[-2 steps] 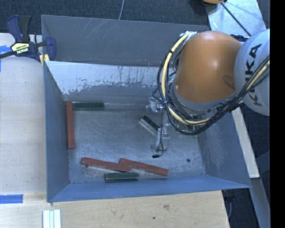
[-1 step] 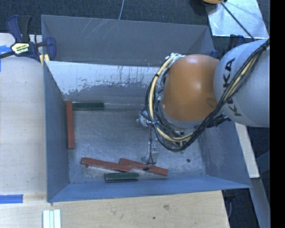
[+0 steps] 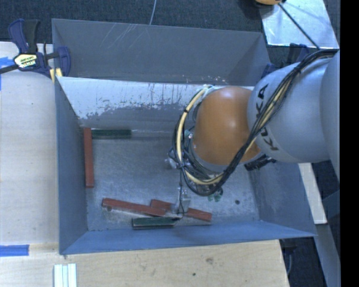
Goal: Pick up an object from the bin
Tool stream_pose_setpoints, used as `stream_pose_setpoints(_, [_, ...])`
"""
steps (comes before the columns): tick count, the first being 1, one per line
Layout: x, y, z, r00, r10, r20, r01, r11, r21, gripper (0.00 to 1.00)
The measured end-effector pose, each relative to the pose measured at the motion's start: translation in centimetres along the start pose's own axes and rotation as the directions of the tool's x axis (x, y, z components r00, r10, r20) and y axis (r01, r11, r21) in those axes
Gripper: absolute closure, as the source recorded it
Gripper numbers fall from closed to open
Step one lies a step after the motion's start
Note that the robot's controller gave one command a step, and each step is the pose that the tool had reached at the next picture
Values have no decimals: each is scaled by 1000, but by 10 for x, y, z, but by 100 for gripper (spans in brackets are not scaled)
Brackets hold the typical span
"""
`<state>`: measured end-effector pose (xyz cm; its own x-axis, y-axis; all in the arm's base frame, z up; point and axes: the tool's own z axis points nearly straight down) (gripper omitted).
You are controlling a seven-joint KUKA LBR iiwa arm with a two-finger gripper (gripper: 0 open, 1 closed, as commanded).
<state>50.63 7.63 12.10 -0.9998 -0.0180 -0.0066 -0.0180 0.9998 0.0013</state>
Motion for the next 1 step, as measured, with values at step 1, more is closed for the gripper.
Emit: stream_pose_setpoints(1, [4,2,48,987,164,-5,-164,987,0,100])
